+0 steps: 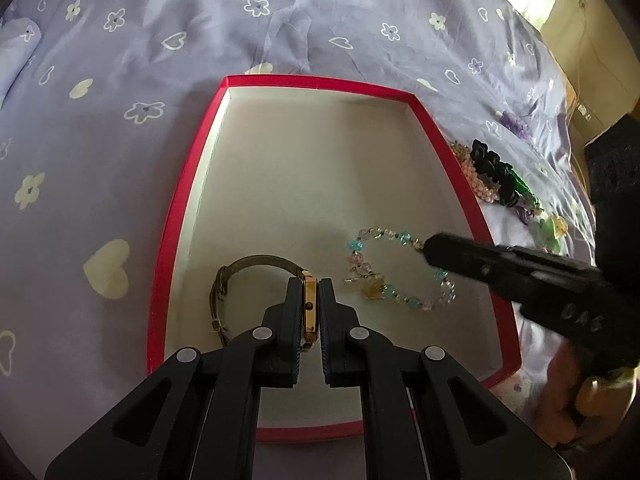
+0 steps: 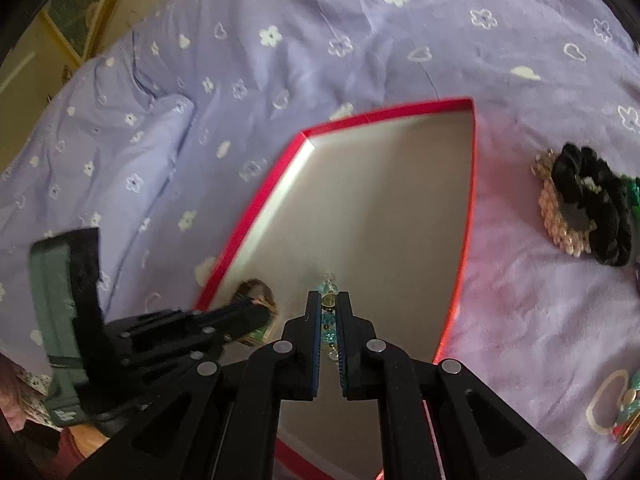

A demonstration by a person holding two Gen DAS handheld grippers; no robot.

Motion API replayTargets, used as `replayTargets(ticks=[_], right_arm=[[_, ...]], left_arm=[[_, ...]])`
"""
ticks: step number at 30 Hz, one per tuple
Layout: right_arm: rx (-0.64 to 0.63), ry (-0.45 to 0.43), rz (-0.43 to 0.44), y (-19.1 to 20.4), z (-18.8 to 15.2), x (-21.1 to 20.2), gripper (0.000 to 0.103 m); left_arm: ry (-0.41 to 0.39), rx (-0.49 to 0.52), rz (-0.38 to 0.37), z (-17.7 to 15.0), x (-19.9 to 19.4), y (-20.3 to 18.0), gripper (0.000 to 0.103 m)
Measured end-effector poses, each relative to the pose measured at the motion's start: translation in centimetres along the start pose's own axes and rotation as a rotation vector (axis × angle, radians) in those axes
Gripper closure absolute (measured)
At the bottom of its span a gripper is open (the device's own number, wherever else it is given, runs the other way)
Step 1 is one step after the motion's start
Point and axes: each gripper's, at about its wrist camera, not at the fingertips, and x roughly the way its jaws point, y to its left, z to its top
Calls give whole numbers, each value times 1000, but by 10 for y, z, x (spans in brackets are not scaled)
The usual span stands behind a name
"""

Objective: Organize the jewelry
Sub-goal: 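Carry the watch and bead bracelet with both grippers over the red tray, then open the left gripper to drop the watch while the right gripper releases the bracelet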

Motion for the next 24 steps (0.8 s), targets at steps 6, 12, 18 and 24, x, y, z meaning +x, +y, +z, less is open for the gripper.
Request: replayTargets(ticks=[6,12,18,24], right_arm=[[-45,18,-48,4,-3,4,96],[-103,46,-103,11,-2,10,96],[-128,76,-114,13,2,15,95],[-114,68,-87,11,2,14,93]], left_arm=[[20,13,22,1,5,-3,96],[23,21,35,0,6,-5,96],[28,30,47,0,5,-8,84],[17,36,55,-1,0,-12,73]])
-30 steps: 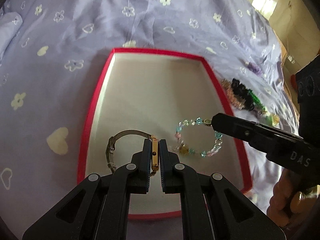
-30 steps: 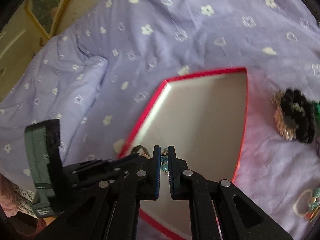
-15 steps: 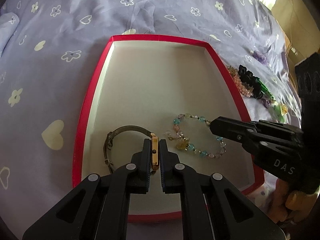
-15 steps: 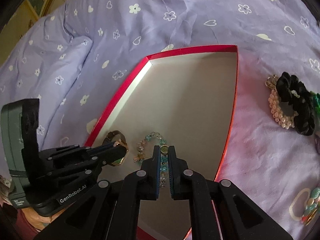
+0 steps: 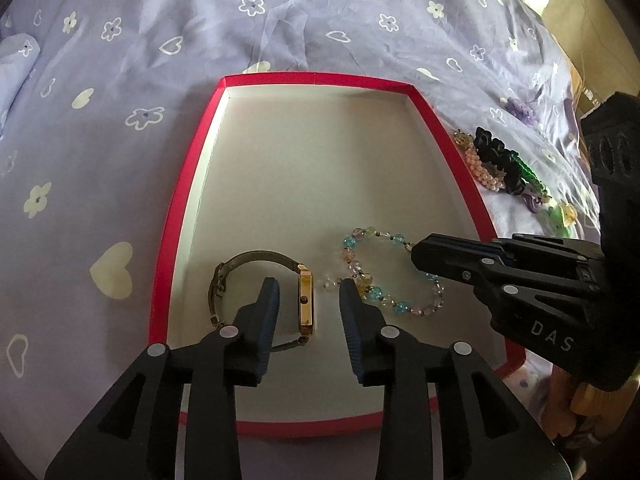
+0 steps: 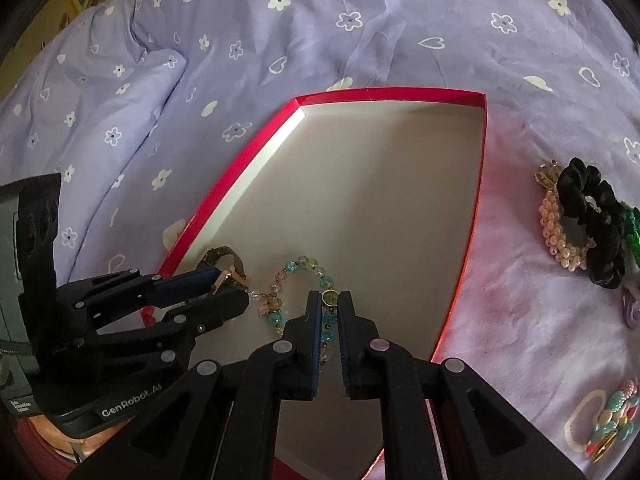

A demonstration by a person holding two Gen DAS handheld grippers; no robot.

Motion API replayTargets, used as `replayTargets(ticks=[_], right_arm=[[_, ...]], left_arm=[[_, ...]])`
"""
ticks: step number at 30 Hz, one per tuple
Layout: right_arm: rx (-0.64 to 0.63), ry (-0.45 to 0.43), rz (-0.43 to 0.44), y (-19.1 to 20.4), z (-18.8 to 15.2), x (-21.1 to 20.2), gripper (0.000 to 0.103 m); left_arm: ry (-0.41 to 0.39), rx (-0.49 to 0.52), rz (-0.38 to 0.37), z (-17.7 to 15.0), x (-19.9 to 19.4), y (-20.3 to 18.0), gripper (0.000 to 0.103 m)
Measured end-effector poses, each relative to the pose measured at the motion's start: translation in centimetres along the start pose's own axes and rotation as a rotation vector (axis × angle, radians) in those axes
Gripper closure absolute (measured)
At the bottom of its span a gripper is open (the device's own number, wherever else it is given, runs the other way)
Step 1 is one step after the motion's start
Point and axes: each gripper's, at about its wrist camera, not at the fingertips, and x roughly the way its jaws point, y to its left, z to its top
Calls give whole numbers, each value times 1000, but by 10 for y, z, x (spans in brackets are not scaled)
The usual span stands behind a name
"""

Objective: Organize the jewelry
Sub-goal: 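Open the left gripper to drop the watch while the right gripper releases the bracelet, then move both open grippers back to the jewelry pile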

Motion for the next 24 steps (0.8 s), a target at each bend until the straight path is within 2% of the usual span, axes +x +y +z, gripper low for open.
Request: replayTargets(ticks=[3,5,14,24], right_arm=[[10,-6,23,-1,0,-3,85],[13,-19,29,0,-1,-9,69],[46,-137,53,-13,-7,-57,67],[166,-222,-38,-83,-30,-116,65]], left_arm=[[-7,-4,8,-1,-5,0,68],[-16,-9,14,-1,-9,0,64],[-71,-47,24,0,-38,-1,56],[-113,-3,-59,22,-50,-55,53]])
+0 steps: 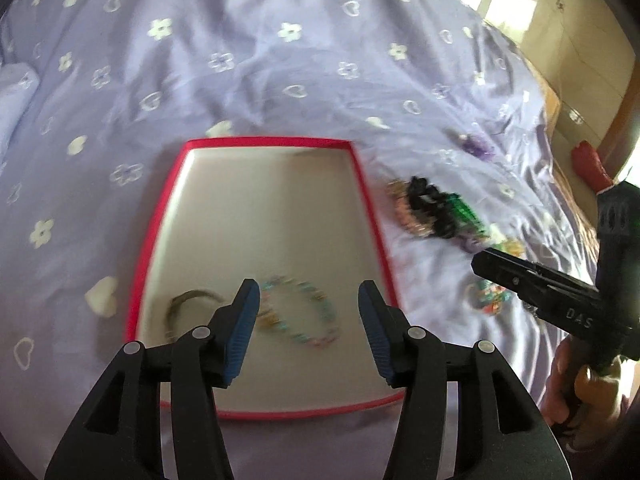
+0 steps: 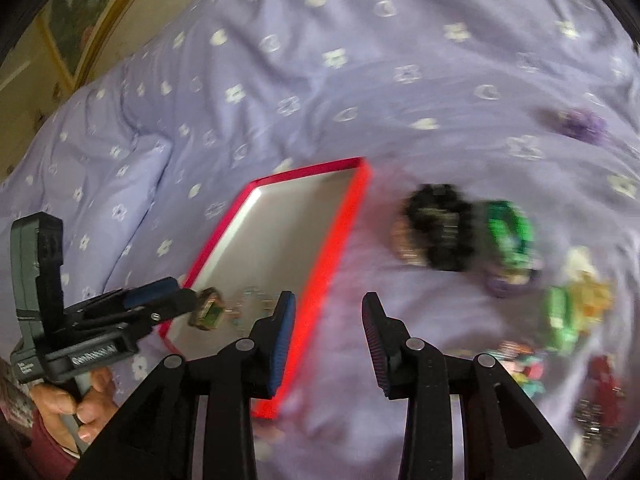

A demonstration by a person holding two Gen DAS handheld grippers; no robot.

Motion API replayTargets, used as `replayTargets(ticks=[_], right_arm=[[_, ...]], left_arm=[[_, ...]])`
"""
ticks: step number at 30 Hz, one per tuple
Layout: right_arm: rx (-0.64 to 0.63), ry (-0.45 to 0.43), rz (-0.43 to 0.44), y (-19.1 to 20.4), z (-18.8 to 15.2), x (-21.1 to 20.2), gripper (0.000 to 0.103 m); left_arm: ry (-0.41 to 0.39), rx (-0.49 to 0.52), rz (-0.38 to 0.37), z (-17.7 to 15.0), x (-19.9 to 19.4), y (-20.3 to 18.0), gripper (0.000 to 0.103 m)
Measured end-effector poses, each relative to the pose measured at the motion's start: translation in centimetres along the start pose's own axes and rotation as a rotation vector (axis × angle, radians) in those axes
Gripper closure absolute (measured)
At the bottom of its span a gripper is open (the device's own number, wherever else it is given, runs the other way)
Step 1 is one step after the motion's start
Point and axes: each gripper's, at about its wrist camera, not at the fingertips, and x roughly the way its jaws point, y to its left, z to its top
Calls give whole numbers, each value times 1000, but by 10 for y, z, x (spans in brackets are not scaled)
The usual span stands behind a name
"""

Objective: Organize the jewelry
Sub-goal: 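Move both open grippers back to the jewelry pile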

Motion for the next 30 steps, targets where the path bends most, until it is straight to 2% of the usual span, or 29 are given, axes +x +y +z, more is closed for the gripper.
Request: replayTargets(ticks=[9,16,30], right_arm=[[83,-39,-84,-62,3,-31,65],[119,-52,-86,-88,9,-37,65],[163,8,-47,-121,43,8,68]], left_arm=[[15,39,-50,13,17,-51,53],[39,58,-84,24,37,-83,53],[92,69,-113,55,91,-118,53]])
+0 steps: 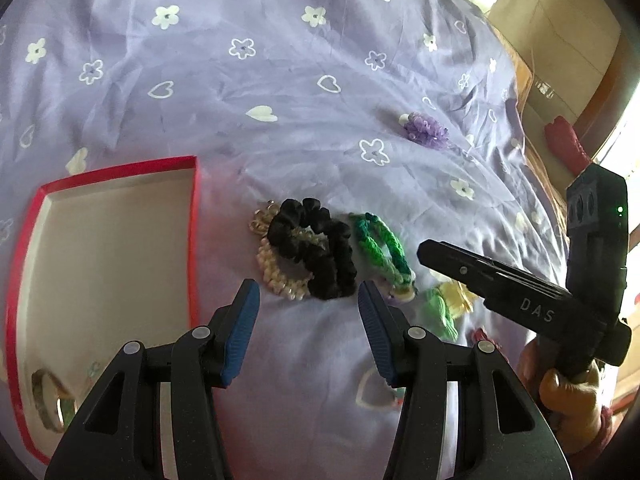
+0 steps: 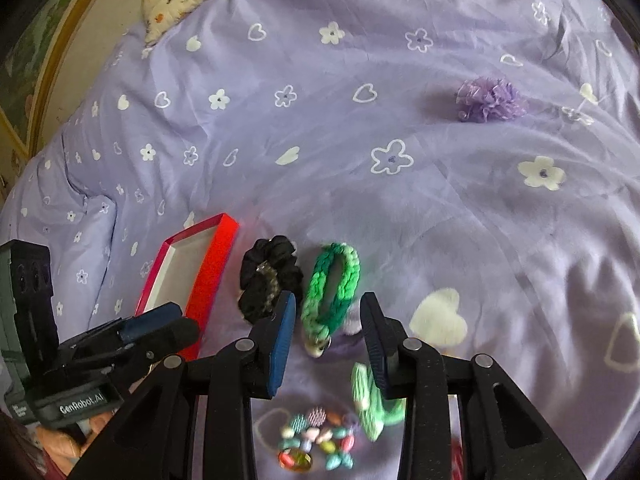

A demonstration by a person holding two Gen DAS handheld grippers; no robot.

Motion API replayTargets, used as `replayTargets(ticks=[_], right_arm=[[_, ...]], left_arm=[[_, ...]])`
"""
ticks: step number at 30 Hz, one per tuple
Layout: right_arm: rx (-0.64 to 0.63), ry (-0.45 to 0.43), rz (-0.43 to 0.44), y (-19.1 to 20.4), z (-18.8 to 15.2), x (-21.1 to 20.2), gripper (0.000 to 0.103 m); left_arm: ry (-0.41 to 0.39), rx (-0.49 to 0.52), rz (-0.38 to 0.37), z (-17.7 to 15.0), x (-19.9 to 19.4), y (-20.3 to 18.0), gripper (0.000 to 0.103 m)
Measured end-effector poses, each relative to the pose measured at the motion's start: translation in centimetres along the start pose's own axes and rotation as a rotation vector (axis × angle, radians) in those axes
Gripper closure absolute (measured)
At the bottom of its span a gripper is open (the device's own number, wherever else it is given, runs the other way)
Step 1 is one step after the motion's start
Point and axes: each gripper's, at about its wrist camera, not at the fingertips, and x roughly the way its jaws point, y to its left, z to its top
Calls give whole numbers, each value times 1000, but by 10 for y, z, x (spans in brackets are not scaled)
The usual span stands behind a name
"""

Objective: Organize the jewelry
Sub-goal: 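Move both open grippers back to the jewelry pile, then grasp the black scrunchie with the left gripper while the right gripper grasps the green braided bracelet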

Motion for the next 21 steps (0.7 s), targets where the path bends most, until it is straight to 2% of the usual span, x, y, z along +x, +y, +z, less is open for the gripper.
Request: replayTargets(ticks=[6,8,10,12,13,16,21], right_arm=[[-5,58,1,-7,5,20,69],[-3,77,1,-9,4,27,73],[-4,91,5,-11,4,32,77],[-1,100,8,-12,5,37,81],[-2,102,8,-13,6,39,84],[-11,98,11,-13,6,40,93],[-30,46,16,-5,4,25,93]], left_arm=[[37,-1,7,9,31,1,53],[43,3,8,10,38,2,55],[53,3,8,11,46,3,66],[64,-3,-16,11,51,5,89],[65,-3,-25,10,51,5,93],[47,6,-36,9,47,5,96],[-1,5,-44,5,27,7,98]])
